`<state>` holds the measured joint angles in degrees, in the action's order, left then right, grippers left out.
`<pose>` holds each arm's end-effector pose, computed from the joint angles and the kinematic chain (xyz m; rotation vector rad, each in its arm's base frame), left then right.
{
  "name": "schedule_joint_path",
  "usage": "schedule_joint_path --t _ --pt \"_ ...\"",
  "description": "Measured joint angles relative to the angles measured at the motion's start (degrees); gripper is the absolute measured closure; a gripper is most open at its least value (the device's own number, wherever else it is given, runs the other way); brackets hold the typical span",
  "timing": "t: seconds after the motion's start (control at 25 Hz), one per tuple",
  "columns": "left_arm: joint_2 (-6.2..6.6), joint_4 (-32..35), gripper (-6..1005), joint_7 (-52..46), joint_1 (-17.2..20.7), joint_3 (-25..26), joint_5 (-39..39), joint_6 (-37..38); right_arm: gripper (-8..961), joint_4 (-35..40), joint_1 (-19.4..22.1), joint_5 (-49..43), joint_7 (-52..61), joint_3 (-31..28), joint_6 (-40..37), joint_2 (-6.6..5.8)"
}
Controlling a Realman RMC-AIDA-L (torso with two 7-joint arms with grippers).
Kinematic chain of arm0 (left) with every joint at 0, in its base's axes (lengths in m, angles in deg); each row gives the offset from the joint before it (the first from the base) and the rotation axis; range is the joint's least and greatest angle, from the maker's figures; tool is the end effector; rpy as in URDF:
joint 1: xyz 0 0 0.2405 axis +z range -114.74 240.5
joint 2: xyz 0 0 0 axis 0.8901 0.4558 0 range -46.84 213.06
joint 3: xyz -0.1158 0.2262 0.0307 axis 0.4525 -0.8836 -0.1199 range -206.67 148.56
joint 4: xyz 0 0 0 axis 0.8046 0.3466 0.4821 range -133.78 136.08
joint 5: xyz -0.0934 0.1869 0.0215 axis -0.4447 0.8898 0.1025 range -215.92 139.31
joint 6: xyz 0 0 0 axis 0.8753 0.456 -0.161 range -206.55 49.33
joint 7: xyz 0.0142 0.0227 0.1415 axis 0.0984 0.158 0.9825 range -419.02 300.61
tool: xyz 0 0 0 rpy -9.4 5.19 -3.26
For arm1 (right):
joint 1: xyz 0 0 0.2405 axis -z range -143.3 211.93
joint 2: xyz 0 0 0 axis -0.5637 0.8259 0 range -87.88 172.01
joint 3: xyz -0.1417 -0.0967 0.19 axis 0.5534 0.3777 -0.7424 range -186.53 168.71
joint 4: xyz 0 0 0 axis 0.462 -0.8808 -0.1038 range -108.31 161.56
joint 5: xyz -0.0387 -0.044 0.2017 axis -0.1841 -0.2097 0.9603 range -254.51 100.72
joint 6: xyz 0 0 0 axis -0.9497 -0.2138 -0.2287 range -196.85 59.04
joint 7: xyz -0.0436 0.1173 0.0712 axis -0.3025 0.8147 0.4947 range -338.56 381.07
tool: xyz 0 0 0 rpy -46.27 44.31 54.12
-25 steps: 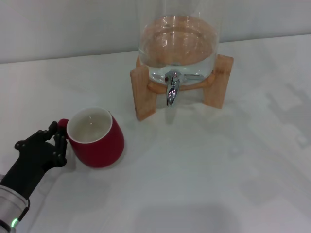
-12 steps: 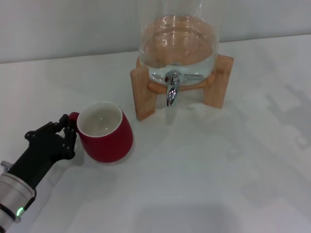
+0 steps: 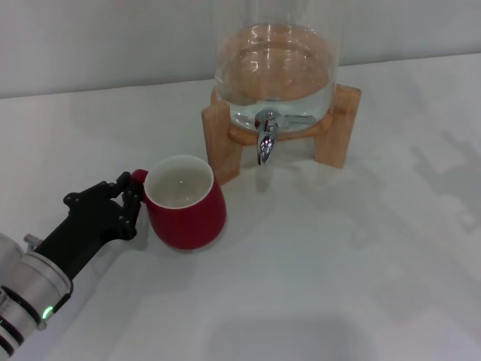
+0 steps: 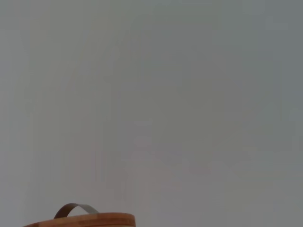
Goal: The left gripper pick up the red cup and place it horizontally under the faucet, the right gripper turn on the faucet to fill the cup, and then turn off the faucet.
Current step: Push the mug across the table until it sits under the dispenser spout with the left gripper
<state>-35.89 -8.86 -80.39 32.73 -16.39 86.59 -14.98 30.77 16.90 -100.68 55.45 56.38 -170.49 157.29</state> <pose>-0.2833 0.3145 -0.0906 -2.1504 -0.5616 -0.7561 0.3263 0.2623 0.0652 -1.5376 0.3494 1.2362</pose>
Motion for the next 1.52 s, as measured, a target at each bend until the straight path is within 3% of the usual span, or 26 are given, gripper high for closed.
schedule_joint_path --t 1.52 --pt "0.00 0.0 864 -7.2 -7.6 0.0 10.3 -6.0 199 -0.1 0.0 0.0 0.0 0.7 -1.2 0.00"
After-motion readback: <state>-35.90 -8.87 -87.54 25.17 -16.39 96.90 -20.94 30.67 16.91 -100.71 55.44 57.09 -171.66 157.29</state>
